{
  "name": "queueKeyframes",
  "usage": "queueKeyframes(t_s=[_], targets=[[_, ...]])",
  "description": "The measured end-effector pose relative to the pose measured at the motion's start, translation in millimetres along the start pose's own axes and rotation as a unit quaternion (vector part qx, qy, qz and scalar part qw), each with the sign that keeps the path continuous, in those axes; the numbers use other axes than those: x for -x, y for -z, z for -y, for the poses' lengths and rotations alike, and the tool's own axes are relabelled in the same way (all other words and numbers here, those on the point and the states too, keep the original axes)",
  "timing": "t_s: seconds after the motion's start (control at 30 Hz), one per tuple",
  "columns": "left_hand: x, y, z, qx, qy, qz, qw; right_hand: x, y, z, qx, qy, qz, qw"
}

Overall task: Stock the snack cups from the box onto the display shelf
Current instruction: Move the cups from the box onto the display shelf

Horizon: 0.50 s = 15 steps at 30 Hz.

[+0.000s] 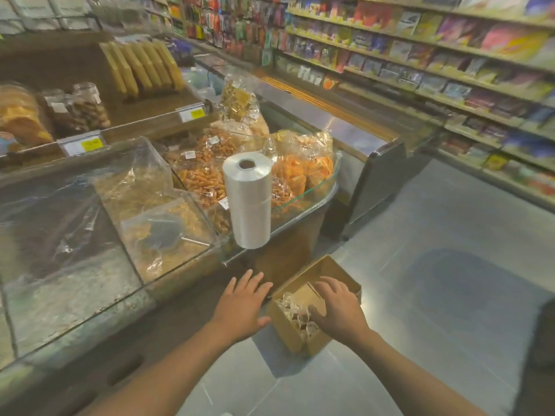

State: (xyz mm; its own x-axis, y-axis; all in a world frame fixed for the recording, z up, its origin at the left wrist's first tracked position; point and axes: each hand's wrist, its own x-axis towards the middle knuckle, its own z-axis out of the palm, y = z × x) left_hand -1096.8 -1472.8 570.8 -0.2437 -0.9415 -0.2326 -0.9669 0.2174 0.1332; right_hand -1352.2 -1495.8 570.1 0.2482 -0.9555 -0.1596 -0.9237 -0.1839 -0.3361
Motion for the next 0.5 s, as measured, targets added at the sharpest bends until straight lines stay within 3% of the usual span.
queueKeyframes(t_s=[0.23,0.5], targets=[[-76,-17,-47,0.014,-0.017,0.026,0.999,-24,26,-78,0.015,-0.04,-0.015,0.999],[-183,-36,-49,0.038,-0.031,0.057,0.997,-106,27,-133,0.016,-0.084,0.029,0.996]])
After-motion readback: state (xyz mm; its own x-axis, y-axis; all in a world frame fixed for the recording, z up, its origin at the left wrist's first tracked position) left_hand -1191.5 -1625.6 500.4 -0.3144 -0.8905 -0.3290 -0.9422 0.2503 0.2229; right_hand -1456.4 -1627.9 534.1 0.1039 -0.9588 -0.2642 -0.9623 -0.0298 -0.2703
